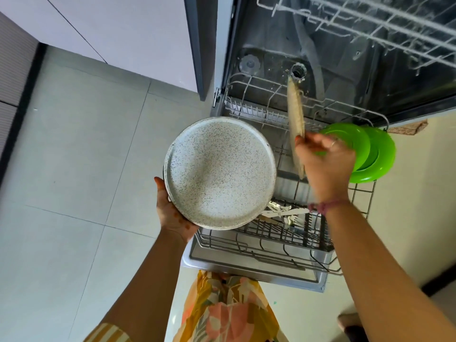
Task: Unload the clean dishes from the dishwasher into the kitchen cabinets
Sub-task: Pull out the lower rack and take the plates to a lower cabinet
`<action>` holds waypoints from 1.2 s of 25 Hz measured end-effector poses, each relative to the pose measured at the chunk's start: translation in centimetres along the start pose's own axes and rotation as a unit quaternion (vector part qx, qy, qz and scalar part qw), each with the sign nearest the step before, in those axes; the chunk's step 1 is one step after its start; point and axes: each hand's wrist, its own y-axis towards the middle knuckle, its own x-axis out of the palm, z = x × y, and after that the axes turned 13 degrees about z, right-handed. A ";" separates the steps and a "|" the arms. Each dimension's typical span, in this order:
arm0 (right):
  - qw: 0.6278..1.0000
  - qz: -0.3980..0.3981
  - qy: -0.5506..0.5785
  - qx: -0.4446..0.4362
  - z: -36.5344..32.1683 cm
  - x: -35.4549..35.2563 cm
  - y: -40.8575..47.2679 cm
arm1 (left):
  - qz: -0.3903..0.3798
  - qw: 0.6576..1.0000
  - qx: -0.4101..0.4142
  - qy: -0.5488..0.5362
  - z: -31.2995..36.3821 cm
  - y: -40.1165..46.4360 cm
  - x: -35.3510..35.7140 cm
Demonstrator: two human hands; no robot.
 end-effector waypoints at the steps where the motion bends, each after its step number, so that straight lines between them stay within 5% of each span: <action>1: 0.995 -0.018 -0.021 -0.096 -1.1 -1.1 -1.4 | -0.002 1.000 -0.002 -0.005 0.0 -0.2 0.4; 4: 0.923 -0.069 -0.079 -0.371 -2.4 -2.9 -5.1 | -0.012 1.000 0.005 -0.011 -0.1 -0.5 1.6; 7: 0.830 -0.137 -0.131 -0.525 -1.3 -2.8 -7.8 | -0.048 0.999 0.000 0.000 -0.3 -0.4 2.7; 18: 0.784 -0.237 -0.147 -0.554 2.2 -3.4 -9.0 | -0.101 0.995 -0.015 0.018 -1.2 -0.1 3.3; 24: 0.814 -0.234 -0.146 -0.511 2.6 -4.2 -8.8 | -0.090 0.996 -0.008 0.024 -1.9 -0.4 3.6; 26: 0.860 -0.204 -0.117 -0.454 2.8 -4.9 -8.1 | -0.091 0.995 -0.001 0.029 -2.4 -0.1 3.4; 28: 0.940 -0.103 -0.077 -0.315 3.1 -5.7 -6.8 | -0.092 0.995 -0.002 0.030 -2.9 0.1 3.4; 30: 0.997 0.030 -0.023 -0.074 4.5 -6.3 -4.5 | -0.092 0.995 0.002 0.033 -3.2 0.1 3.2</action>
